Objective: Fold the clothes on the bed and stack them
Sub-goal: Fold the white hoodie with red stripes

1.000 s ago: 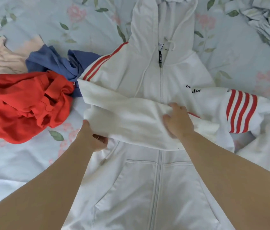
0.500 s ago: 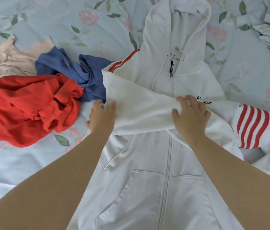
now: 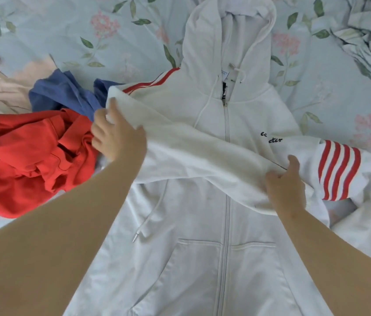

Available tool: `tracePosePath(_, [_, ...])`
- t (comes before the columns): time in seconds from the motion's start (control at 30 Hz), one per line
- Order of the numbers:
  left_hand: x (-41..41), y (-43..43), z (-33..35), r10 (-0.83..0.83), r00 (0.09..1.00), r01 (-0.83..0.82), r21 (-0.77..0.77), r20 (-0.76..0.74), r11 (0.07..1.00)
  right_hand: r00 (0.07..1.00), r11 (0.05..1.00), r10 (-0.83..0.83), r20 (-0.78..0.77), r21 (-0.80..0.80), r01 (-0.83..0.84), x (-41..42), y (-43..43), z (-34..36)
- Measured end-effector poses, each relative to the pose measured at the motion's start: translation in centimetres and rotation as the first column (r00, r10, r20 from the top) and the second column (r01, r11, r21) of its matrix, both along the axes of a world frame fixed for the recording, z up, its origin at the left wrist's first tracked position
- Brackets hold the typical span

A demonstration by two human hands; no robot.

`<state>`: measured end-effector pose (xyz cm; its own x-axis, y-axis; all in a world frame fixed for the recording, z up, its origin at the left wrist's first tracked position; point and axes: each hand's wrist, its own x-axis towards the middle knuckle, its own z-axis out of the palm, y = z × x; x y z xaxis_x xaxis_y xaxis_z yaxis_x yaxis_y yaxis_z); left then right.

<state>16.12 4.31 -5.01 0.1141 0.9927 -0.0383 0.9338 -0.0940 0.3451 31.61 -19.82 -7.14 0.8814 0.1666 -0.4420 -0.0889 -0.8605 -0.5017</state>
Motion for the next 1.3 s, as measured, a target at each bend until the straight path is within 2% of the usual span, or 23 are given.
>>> tracePosePath(0.03, [0.7,-1.7,-0.3,-0.186,0.982,0.187,0.027,-0.022,0.982,0.997,0.998,-0.05,-0.053,-0.031,0.049,0.4,-0.6,-0.1])
tracePosePath(0.1, [1.9,-5.2,-1.3,-0.534,0.844,0.532,-0.049,-0.052,0.845,0.993,0.996,-0.041,-0.112,-0.079,0.033,0.9,-1.8,-0.7])
tracePosePath(0.13, [2.3,-6.9,-1.9,-0.655,0.753,0.641,-0.148,-0.071,0.753,0.994,0.997,-0.021,-0.107,-0.074,0.013,1.1,-2.3,-0.9])
tracePosePath(0.2, [2.5,-9.1,-3.4,-0.779,0.615,0.713,-0.333,-0.124,0.616,0.998,0.999,-0.048,-0.034,-0.016,0.047,1.6,-2.9,-0.6])
tracePosePath(0.27, [2.3,-10.3,-4.4,-0.807,0.559,0.735,-0.337,-0.189,0.588,0.989,0.985,-0.139,0.057,0.113,0.132,2.7,-3.2,0.5])
tracePosePath(0.33, [1.8,-10.8,-4.5,-0.806,0.543,0.782,-0.208,-0.236,0.588,0.962,0.952,-0.233,0.142,0.237,0.195,4.1,-3.2,1.9])
tracePosePath(0.4, [1.4,-11.0,-4.8,-0.784,0.569,0.8,-0.055,-0.247,0.598,0.949,0.922,-0.293,0.114,0.297,0.249,5.3,-3.5,2.5])
tracePosePath(0.47, [1.6,-11.3,-4.8,-0.767,0.59,0.788,-0.023,-0.252,0.615,0.947,0.921,-0.316,0.061,0.26,0.291,5.7,-4.1,2.6])
tracePosePath(0.53, [2.3,-12.1,-4.3,-0.789,0.564,0.796,-0.094,-0.242,0.598,0.935,0.921,-0.352,0.049,0.194,0.337,5.5,-5.2,2.0])
tracePosePath(0.6, [3.1,-12.8,-4.5,-0.818,0.51,0.764,-0.297,-0.266,0.573,0.894,0.881,-0.446,-0.036,0.158,0.446,4.8,-6.1,1.1])
tracePosePath(0.67, [4.0,-13.2,-4.7,-0.791,0.544,0.641,-0.471,-0.279,0.607,0.783,0.764,-0.557,-0.278,0.197,0.614,4.4,-6.6,0.4])
tracePosePath(0.73, [5.2,-14.2,-4.4,-0.741,0.601,0.605,-0.436,-0.298,0.666,0.62,0.575,-0.619,-0.482,0.26,0.776,4.4,-7.1,0.0])
tracePosePath(0.77, [5.8,-14.9,-4.2,-0.744,0.603,0.644,-0.375,-0.288,0.667,0.577,0.502,-0.656,-0.486,0.289,0.815,4.7,-7.7,-0.2])
tracePosePath(0.8, [6.5,-15.7,-4.0,-0.775,0.578,0.7,-0.333,-0.254,0.632,0.565,0.481,-0.693,-0.449,0.296,0.825,5.2,-8.3,-0.5])
tracePosePath(0.87, [7.8,-17.2,-4.0,-0.872,0.458,0.769,-0.414,-0.173,0.486,0.539,0.464,-0.75,-0.383,0.277,0.842,6.0,-9.5,-0.8])
tracePosePath(0.9, [8.3,-17.6,-4.1,-0.893,0.424,0.756,-0.483,-0.151,0.441,0.5,0.418,-0.776,-0.386,0.279,0.864,6.3,-10.0,-0.6])
tracePosePath(0.97, [9.0,-17.8,-4.5,-0.891,0.429,0.707,-0.557,-0.152,0.435,0.455,0.346,-0.811,-0.367,0.326,0.88,6.6,-10.7,0.0])
tracePosePath(1.03, [9.2,-17.5,-4.7,-0.89,0.426,0.693,-0.573,-0.165,0.438,0.608,0.512,-0.784,-0.125,0.423,0.747,6.9,-11.1,1.2])
tracePosePath(1.1, [9.1,-17.4,-4.4,-0.904,0.385,0.7,-0.579,-0.187,0.418,0.726,0.672,-0.687,0.041,0.417,0.612,7.0,-11.6,2.0])
tracePosePath(1.13, [9.1,-17.3,-4.4,-0.909,0.37,0.699,-0.586,-0.193,0.409,0.728,0.67,-0.685,0.004,0.394,0.629,7.4,-12.2,1.9])
tracePosePath(1.2, [9.2,-17.3,-4.2,-0.906,0.377,0.687,-0.597,-0.193,0.414,0.661,0.573,-0.724,-0.197,0.36,0.736,7.8,-13.4,1.3])
tracePosePath(1.27, [9.3,-17.5,-4.1,-0.898,0.397,0.675,-0.602,-0.189,0.425,0.628,0.551,-0.665,-0.405,0.301,0.778,7.9,-14.4,0.9])
tracePosePath(1.3, [9.4,-17.5,-4.1,-0.895,0.408,0.67,-0.608,-0.177,0.426,0.613,0.534,-0.652,-0.446,0.304,0.789,8.1,-14.7,0.7])
